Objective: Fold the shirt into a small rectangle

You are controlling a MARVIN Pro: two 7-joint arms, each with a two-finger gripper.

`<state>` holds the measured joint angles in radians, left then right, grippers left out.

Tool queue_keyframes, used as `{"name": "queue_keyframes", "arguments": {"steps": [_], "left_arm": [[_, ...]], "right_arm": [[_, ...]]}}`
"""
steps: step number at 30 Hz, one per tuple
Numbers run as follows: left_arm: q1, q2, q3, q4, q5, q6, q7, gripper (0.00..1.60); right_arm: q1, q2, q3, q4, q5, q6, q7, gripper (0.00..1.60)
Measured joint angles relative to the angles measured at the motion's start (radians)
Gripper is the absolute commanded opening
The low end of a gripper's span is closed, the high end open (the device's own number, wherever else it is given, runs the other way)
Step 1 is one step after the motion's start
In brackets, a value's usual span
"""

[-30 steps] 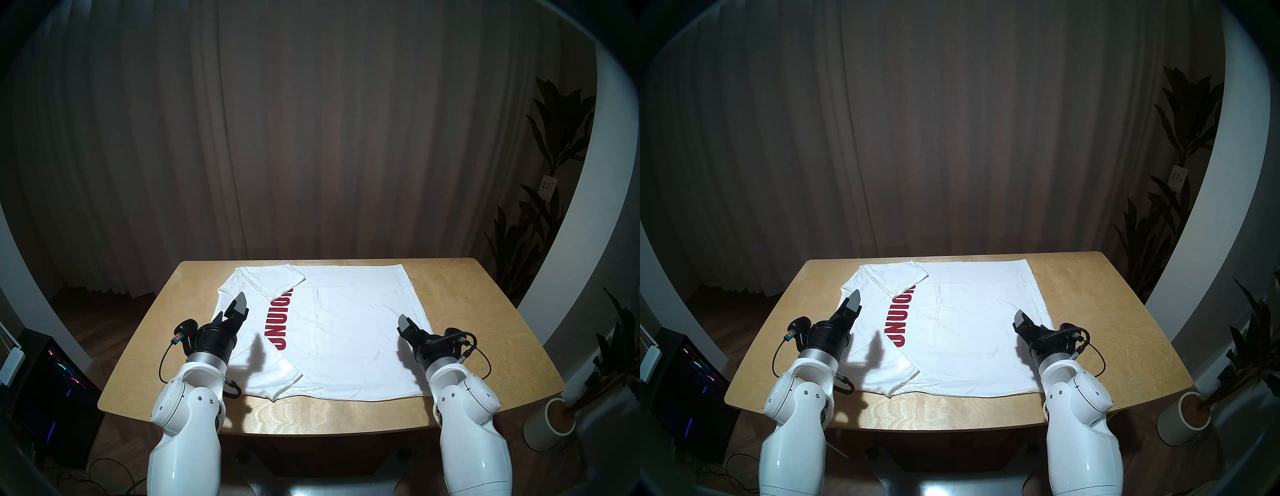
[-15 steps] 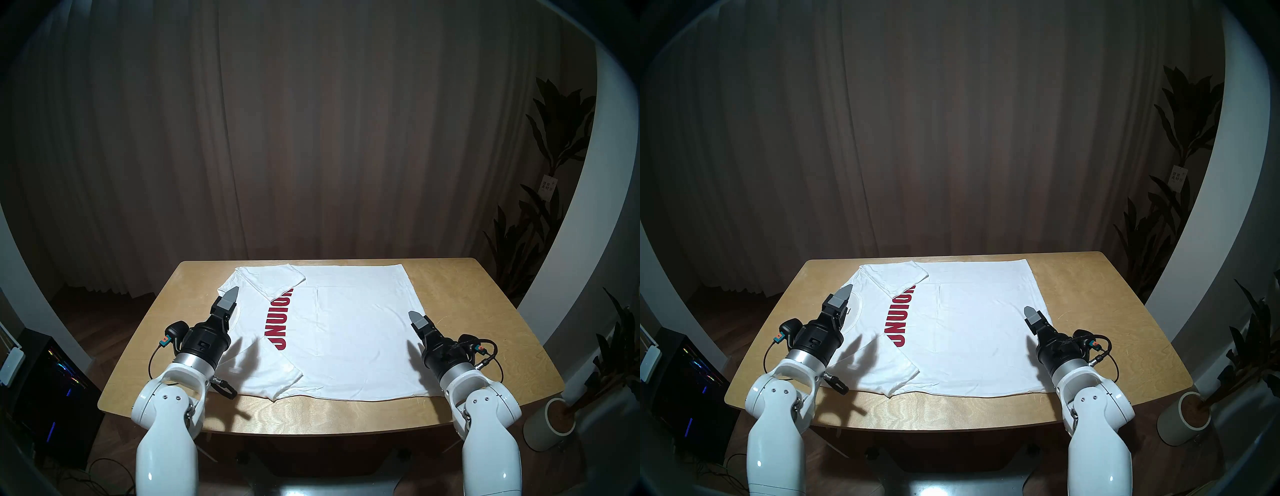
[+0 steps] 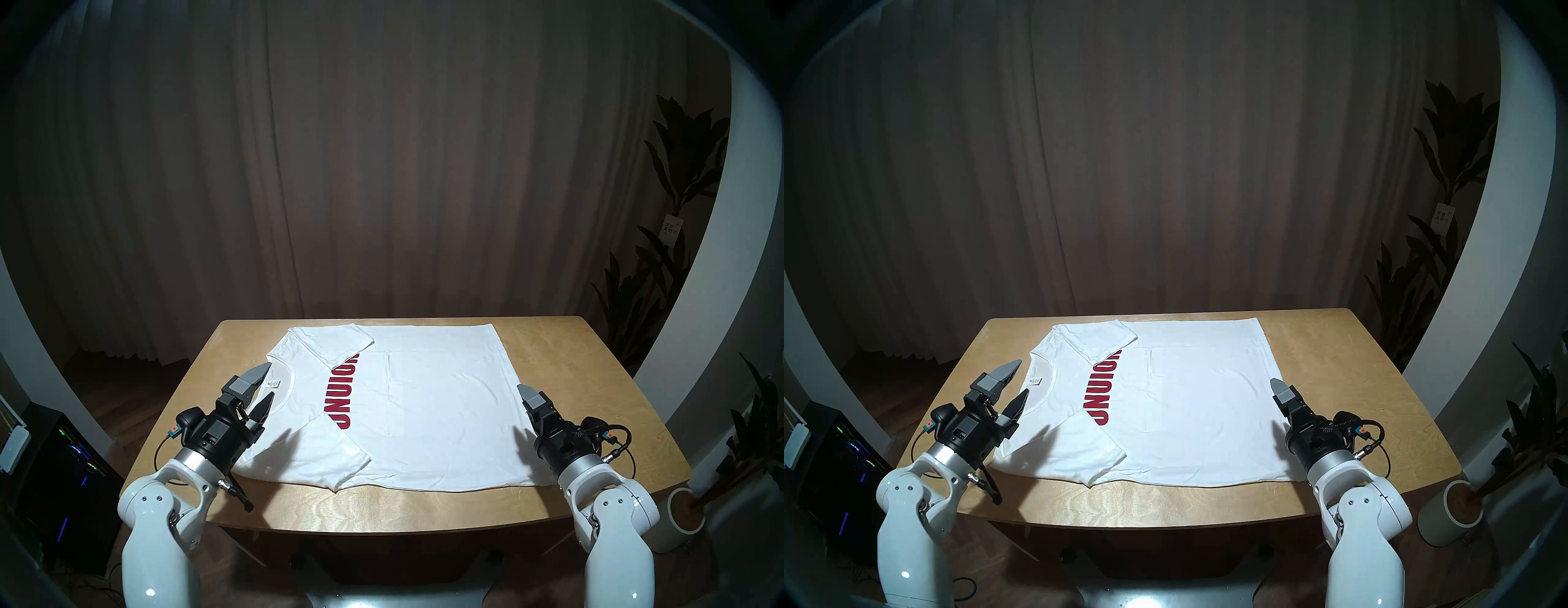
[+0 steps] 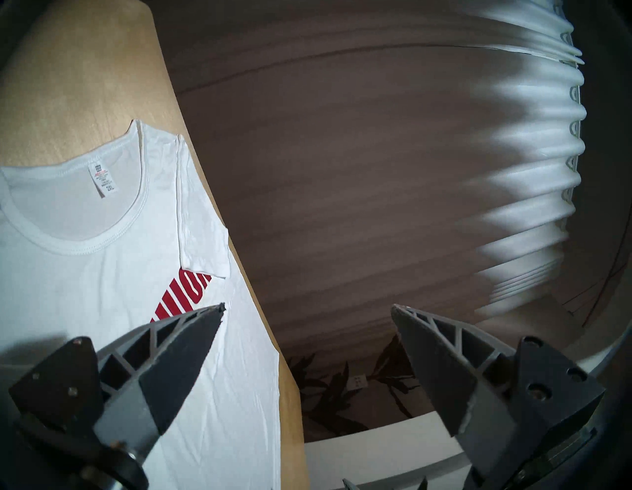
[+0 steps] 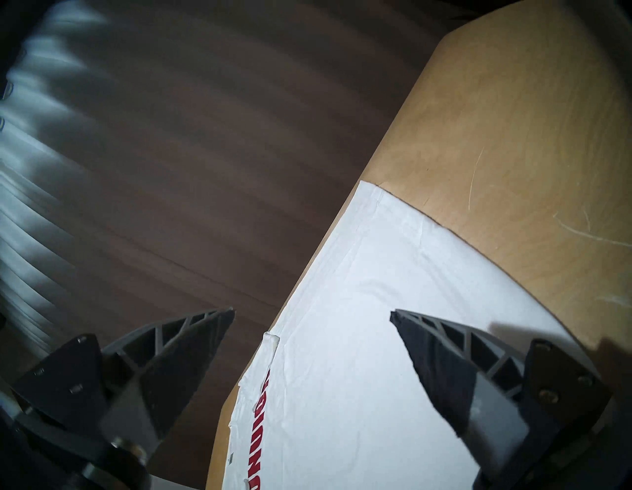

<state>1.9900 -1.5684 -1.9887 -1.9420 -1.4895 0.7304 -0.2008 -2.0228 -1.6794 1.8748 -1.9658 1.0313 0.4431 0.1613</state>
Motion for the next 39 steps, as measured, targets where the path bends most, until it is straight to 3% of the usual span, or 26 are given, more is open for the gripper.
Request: {"name": "queue_keyframes", "arguments": {"steps": [10, 17, 29, 30, 39], "left_arm": [[0.005, -0.015, 0.000, 0.002, -0.034, 0.032, 0.078, 1.60], [0.002, -0.031, -0.012, 0.001, -0.047, 0.028, 0.088, 1.60], [0.033, -0.104, -0.068, -0.010, -0.132, -0.009, 0.137, 1.60], [0.041, -0.110, -0.069, -0.014, -0.140, -0.006, 0.144, 1.60], [0.085, -0.139, -0.075, -0.071, -0.185, 0.021, 0.216, 1.60]], "right_arm": [[-0.021, -0.010, -0.018, 0.001, -0.058, -0.057, 0.000, 1.60], [-0.024, -0.018, -0.016, 0.002, -0.052, -0.060, -0.005, 1.60], [-0.076, -0.055, 0.017, -0.036, 0.288, 0.023, -0.146, 1.60], [-0.086, -0.061, 0.022, -0.048, 0.340, 0.028, -0.173, 1.60], [-0.115, -0.084, 0.055, -0.123, 0.555, 0.027, -0.360, 1.60]]}}
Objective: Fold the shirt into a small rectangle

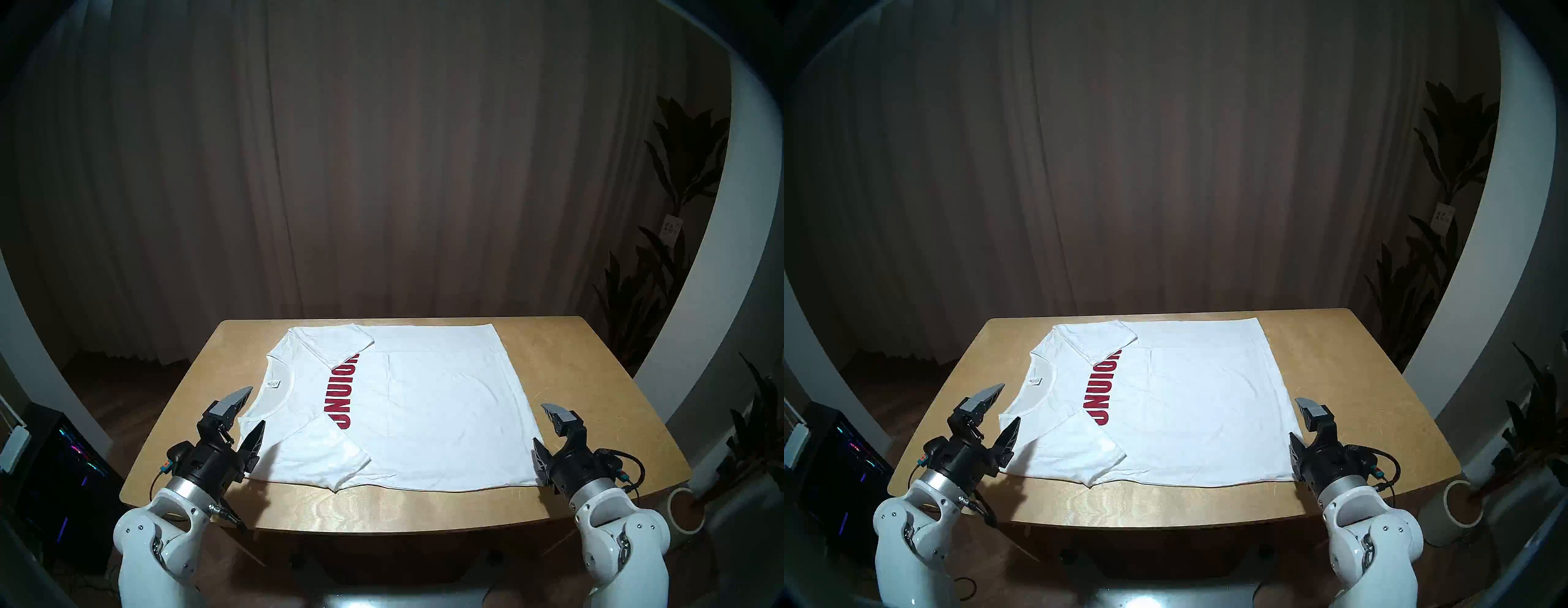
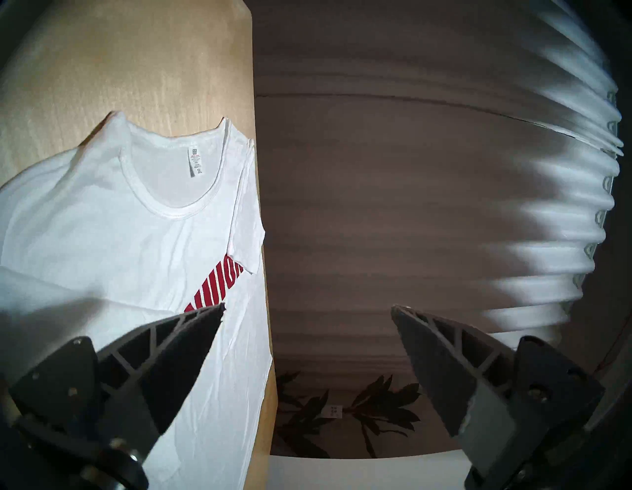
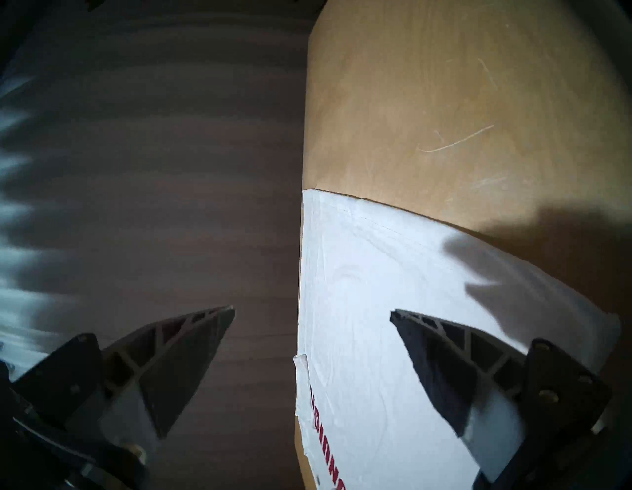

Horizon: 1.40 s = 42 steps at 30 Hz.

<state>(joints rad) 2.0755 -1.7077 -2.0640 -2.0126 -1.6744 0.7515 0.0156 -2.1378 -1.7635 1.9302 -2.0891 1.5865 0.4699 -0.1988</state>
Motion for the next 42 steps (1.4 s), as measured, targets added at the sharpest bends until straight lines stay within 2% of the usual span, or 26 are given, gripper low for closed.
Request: {"name": "queue_keyframes", "arguments": {"steps": [7, 10, 15, 21, 27, 33, 42], "left_arm": [[0.042, -0.022, -0.020, -0.073, -0.006, -0.003, 0.094, 1.60], [0.059, -0.038, -0.022, -0.098, -0.008, -0.017, 0.160, 1.60], [0.071, -0.063, -0.015, -0.120, -0.021, -0.040, 0.272, 1.60], [0.071, -0.082, 0.000, -0.136, -0.035, -0.058, 0.351, 1.60], [0.078, -0.095, 0.006, -0.169, -0.060, -0.061, 0.405, 1.60], [0.127, -0.104, -0.031, -0.223, -0.099, -0.039, 0.471, 1.60], [0.165, -0.111, -0.070, -0.232, -0.134, -0.008, 0.487, 1.60]], "right_arm": [[-0.016, -0.011, 0.006, -0.039, 0.130, -0.028, -0.150, 1.60], [-0.022, -0.015, 0.006, -0.053, 0.184, -0.049, -0.224, 1.60], [-0.027, -0.019, 0.006, -0.074, 0.239, -0.076, -0.334, 1.60], [-0.021, -0.017, 0.015, -0.091, 0.271, -0.087, -0.431, 1.60], [-0.008, -0.005, 0.018, -0.100, 0.287, -0.086, -0.474, 1.60], [-0.001, 0.004, 0.023, -0.105, 0.299, -0.079, -0.502, 1.60], [-0.009, 0.001, 0.029, -0.108, 0.312, -0.066, -0.496, 1.60]]}}
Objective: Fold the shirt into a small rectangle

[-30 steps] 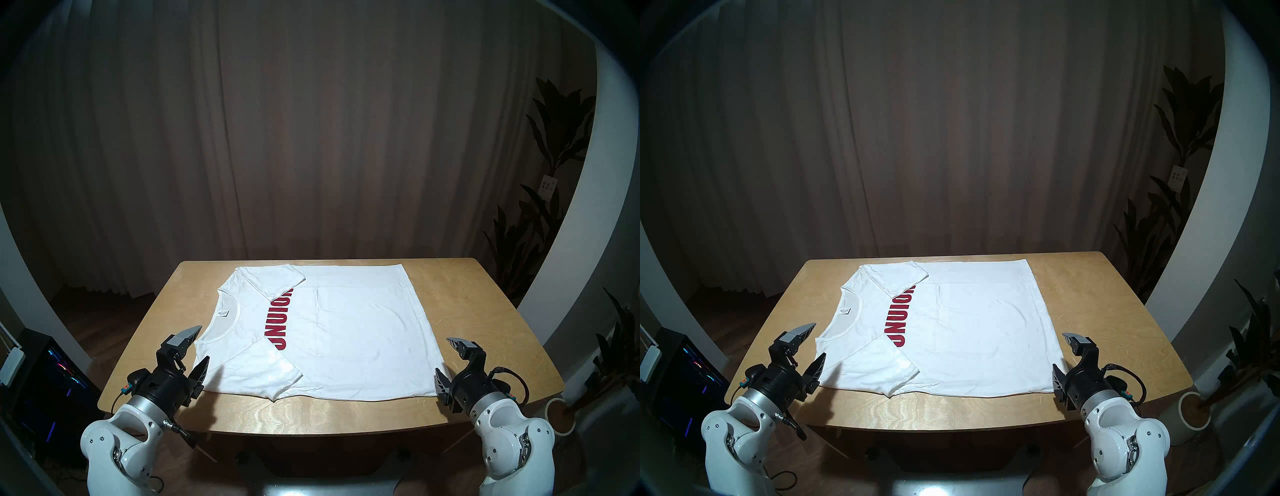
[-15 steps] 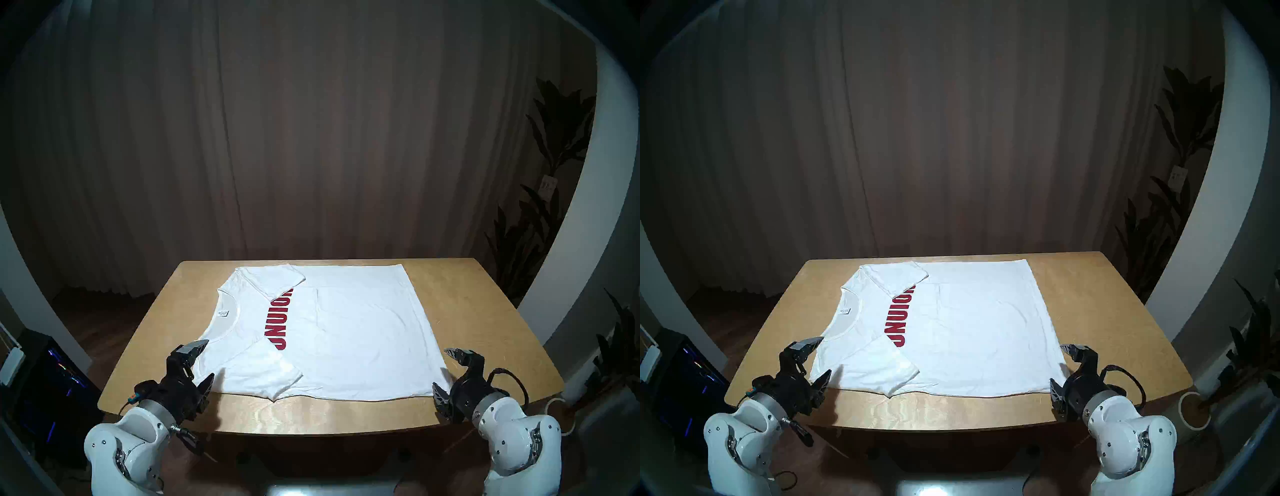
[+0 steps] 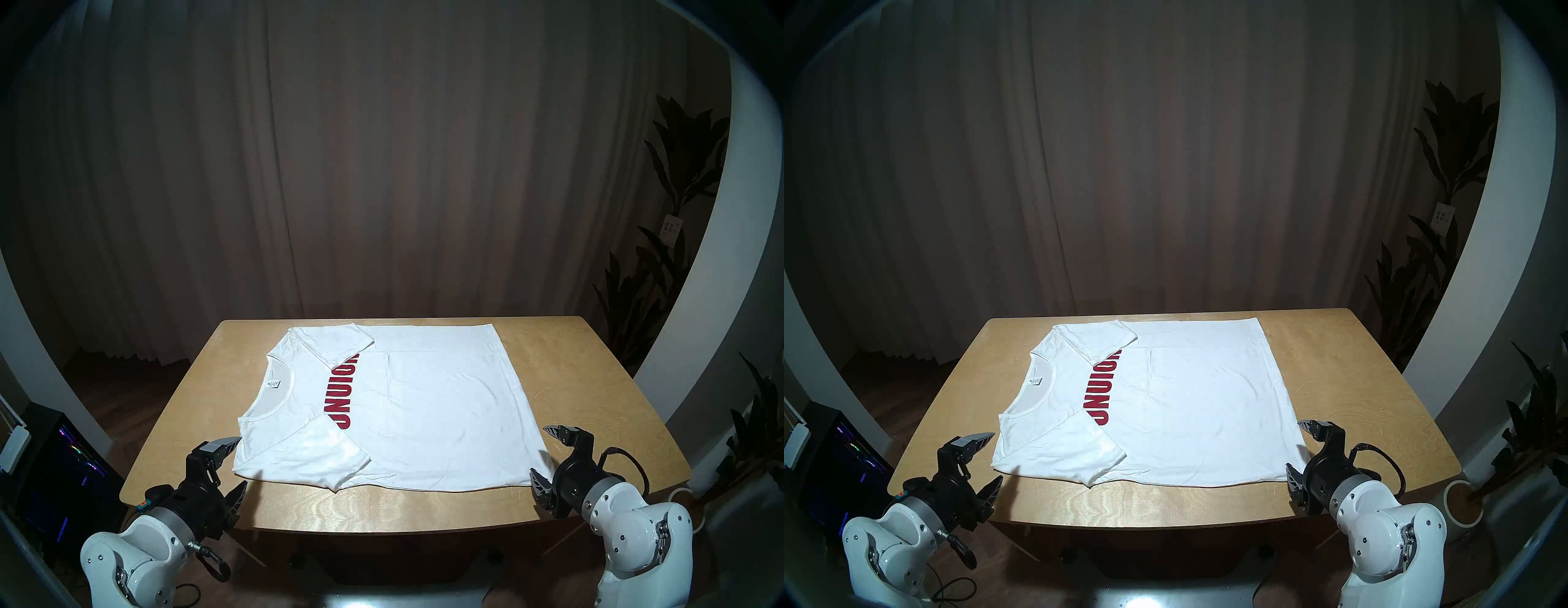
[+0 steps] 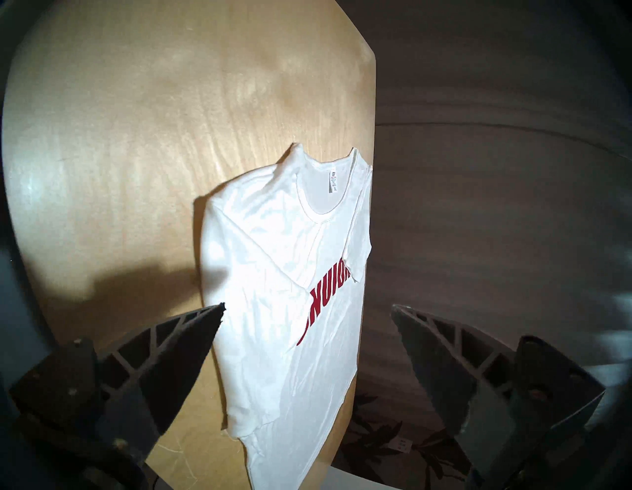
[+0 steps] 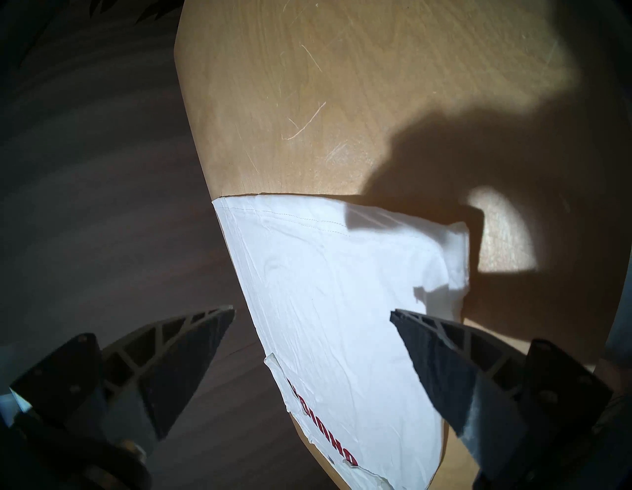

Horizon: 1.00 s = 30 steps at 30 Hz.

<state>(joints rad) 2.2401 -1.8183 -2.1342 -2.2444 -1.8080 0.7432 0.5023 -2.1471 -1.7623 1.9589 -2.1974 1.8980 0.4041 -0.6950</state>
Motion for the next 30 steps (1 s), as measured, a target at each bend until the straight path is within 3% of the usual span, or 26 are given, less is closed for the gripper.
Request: {"name": "queue_keyframes", "arguments": {"steps": [17, 30], "left_arm": [[-0.065, 0.037, 0.023, 0.128, -0.008, 0.021, 0.020, 1.60], [-0.099, 0.061, 0.021, 0.134, -0.031, 0.026, 0.095, 1.60]], "right_arm": [[-0.082, -0.040, -0.025, -0.012, -0.082, 0.008, 0.094, 1.60], [-0.098, -0.056, -0.024, -0.011, -0.097, -0.013, 0.110, 1.60]]}}
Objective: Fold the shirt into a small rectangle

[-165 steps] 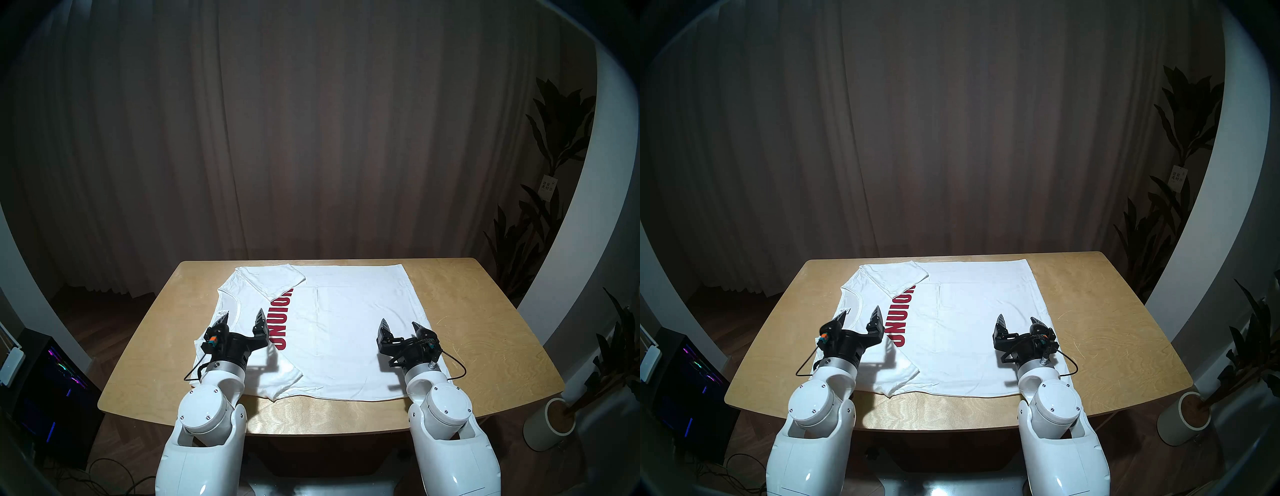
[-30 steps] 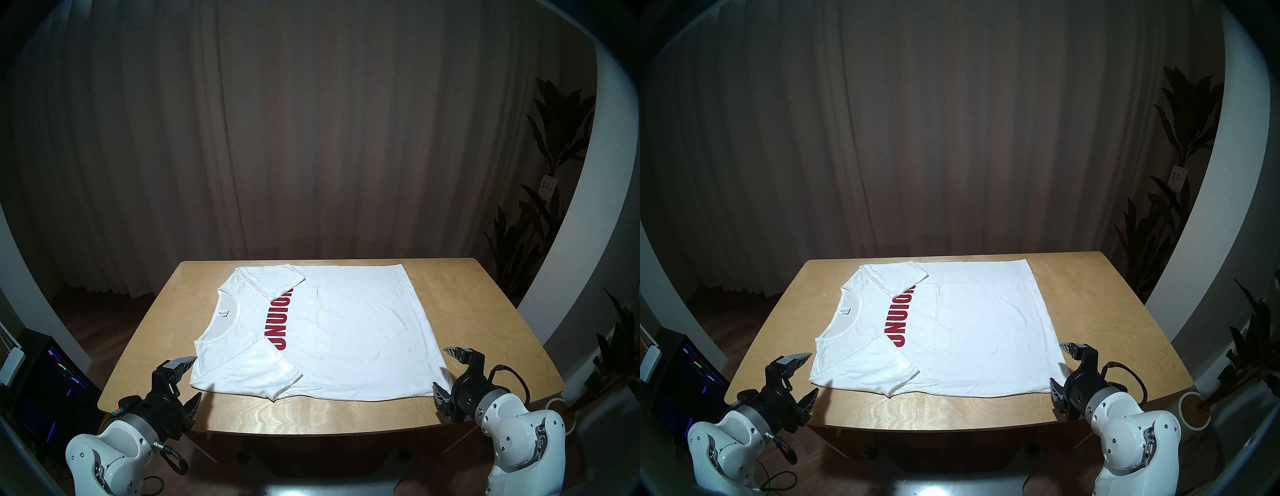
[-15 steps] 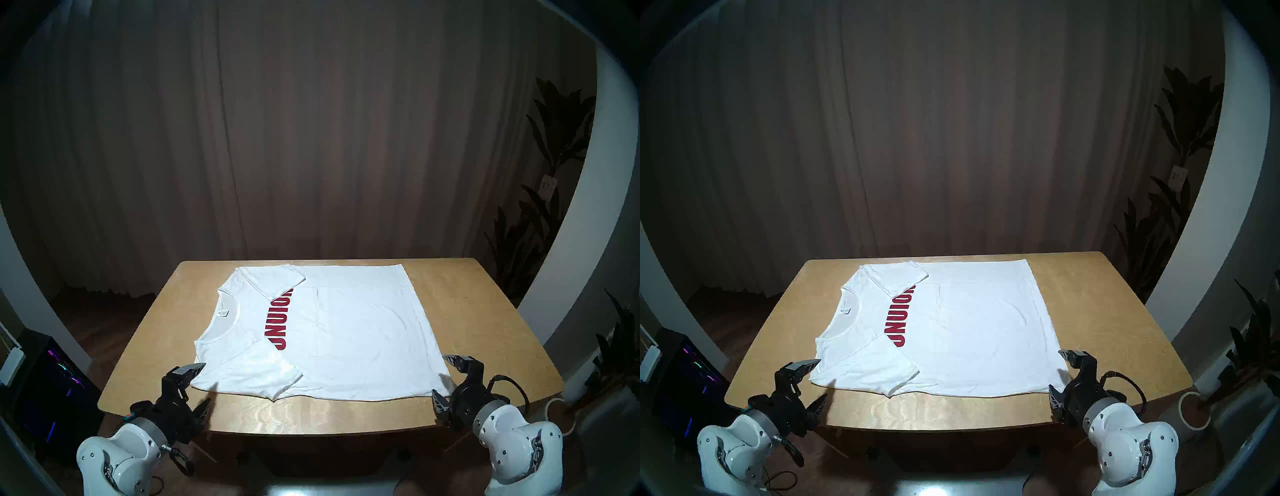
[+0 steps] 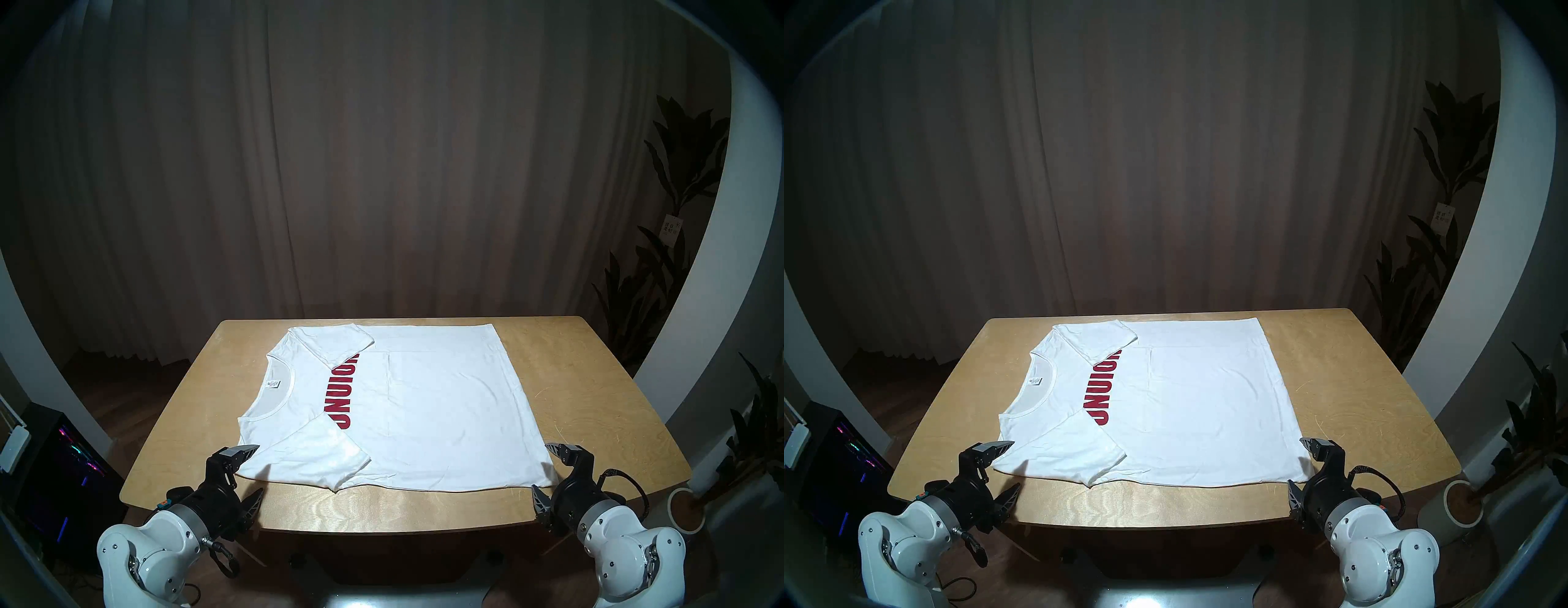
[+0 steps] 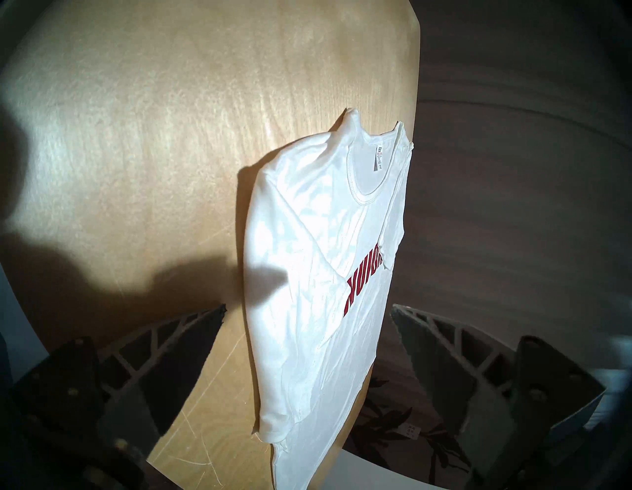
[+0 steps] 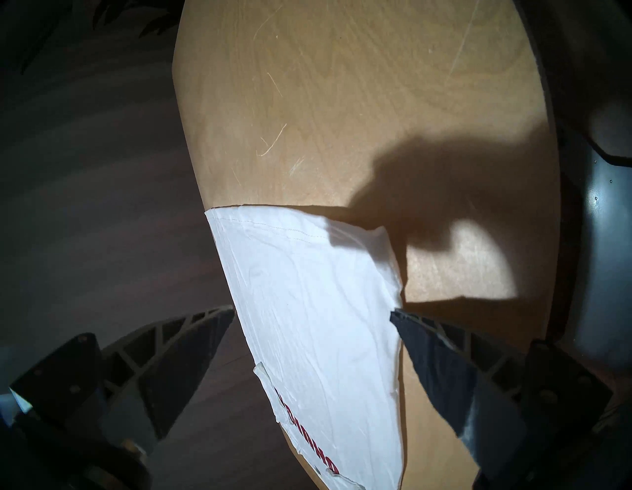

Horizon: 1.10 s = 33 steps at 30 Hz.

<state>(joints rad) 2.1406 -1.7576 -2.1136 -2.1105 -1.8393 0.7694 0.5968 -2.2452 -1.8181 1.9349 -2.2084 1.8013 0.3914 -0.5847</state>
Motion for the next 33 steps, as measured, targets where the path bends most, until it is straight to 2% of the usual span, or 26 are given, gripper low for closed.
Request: {"name": "queue_keyframes", "arguments": {"steps": [20, 27, 33], "left_arm": [[-0.103, 0.058, 0.012, 0.081, -0.021, -0.001, 0.050, 1.60], [-0.132, 0.077, 0.019, 0.103, -0.027, -0.002, 0.079, 1.60], [-0.142, 0.089, 0.022, 0.103, -0.029, -0.006, 0.109, 1.60]], "right_arm": [[-0.047, -0.018, -0.034, -0.014, -0.019, -0.051, 0.028, 1.60], [-0.029, -0.002, -0.062, -0.001, -0.033, -0.134, 0.036, 1.60], [0.007, 0.018, -0.078, 0.011, -0.051, -0.193, -0.011, 1.60]]}}
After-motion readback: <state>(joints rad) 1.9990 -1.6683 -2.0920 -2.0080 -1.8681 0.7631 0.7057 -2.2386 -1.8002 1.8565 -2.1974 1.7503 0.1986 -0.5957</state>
